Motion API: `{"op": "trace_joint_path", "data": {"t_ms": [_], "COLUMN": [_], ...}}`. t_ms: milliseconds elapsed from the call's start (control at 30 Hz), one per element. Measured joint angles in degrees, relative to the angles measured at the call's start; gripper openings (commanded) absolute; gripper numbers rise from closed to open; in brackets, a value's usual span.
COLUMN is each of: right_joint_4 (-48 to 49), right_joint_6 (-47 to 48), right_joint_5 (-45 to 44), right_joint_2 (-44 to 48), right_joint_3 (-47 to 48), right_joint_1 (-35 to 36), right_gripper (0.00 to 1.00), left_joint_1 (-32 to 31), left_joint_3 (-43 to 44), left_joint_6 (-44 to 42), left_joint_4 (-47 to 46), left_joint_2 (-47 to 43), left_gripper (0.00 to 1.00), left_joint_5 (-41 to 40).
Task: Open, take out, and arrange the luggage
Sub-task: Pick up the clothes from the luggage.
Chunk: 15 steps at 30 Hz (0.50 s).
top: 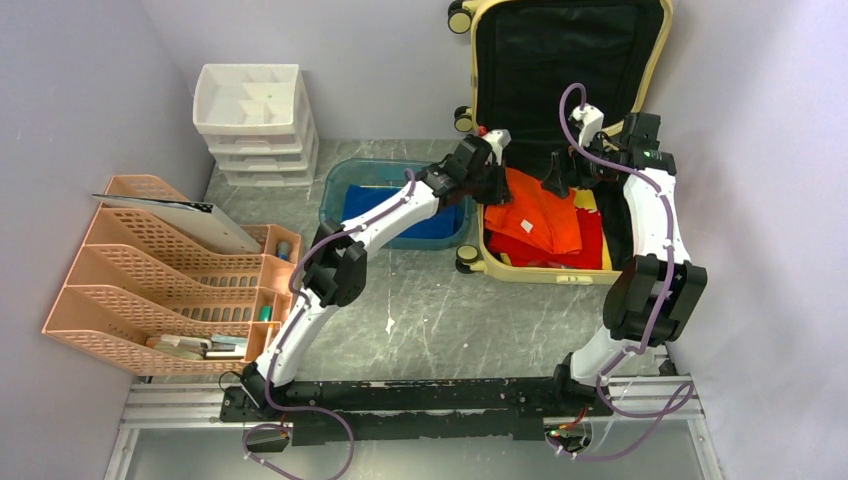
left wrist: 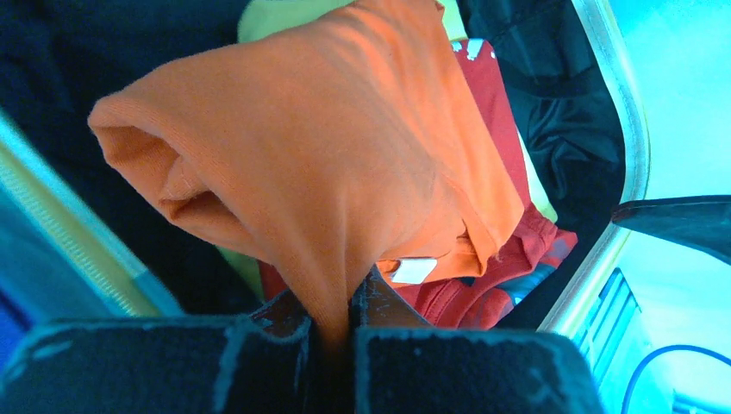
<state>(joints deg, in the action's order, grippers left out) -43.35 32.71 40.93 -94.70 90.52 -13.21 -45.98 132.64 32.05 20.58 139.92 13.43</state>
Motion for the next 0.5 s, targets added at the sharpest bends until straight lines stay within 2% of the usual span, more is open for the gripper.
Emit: {"op": "trace_joint_path", "data": {"t_ms": [500], "right_joint_4": [2.14], "right_joint_6": [-1.51], "right_joint_5": [0.09], "right_joint_2": [0.09], "right_joint_3": [-2.32], "right_joint_1": [0.0], "right_gripper": [1.0], "left_joint_1": [0.48], "left_joint_3": [0.85], "left_joint_6": [0.35], "left_joint_4": [5.53], "left_joint_2": [-2.51], "left_gripper": [0.05], "left_joint_5": [-6.73]}}
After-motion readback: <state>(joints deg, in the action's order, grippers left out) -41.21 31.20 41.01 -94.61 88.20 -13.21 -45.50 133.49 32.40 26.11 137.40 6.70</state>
